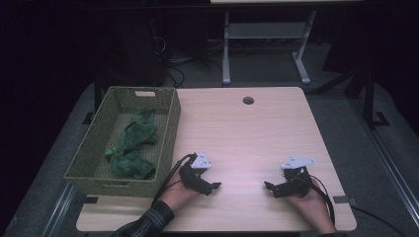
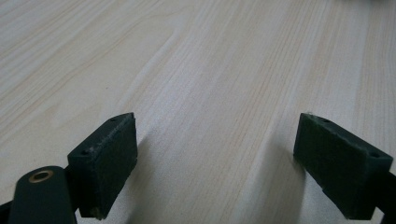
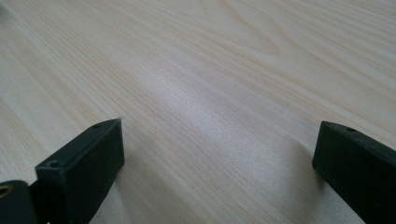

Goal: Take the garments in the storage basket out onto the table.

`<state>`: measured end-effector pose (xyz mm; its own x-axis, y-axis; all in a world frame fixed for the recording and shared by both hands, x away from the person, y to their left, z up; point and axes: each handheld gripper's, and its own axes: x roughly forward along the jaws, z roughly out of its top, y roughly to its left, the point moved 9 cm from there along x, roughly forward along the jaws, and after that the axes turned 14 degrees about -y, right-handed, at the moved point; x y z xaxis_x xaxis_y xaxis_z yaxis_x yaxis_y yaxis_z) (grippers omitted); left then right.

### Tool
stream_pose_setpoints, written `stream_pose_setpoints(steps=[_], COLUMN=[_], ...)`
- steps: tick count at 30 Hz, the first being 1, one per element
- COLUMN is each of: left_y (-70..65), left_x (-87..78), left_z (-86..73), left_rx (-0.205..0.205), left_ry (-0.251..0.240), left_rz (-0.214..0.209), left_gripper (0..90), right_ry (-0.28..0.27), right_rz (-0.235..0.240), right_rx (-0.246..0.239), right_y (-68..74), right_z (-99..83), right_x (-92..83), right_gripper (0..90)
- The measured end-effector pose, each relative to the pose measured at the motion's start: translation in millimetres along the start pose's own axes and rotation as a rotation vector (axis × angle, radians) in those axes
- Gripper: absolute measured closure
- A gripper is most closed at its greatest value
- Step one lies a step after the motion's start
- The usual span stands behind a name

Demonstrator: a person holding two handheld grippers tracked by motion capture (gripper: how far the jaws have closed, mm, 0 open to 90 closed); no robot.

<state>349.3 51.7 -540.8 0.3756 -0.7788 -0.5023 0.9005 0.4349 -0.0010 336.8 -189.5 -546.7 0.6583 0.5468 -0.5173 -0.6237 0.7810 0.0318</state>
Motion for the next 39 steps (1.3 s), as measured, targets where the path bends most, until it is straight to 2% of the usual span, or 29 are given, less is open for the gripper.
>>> stream_pose_setpoints(steps=[13,21,25,39], left_y=[0.3,-0.1,-1.7,-1.9], left_x=[1.9,1.8,0.7,-10.0], left_z=[1.2,3.4,5.6,23.2], left_rx=[-0.005,0.023,0.018,0.006], left_ry=[0.003,0.033,0.042,0.032], left_rz=[0.012,0.017,0.017,0.023], left_gripper=[12.8,12.8,12.8,13.1], right_ry=[0.002,0.002,0.003,0.002], right_rz=[0.001,0.000,0.000,0.000], right_rx=[0.005,0.005,0.005,0.005], right_y=[0.5,0.5,0.5,0.5], right_z=[-0.2,-0.2,-0.2,-0.2], right_x=[-0.2,-0.2,-0.2,-0.2], right_gripper=[1.9,1.9,1.9,1.8])
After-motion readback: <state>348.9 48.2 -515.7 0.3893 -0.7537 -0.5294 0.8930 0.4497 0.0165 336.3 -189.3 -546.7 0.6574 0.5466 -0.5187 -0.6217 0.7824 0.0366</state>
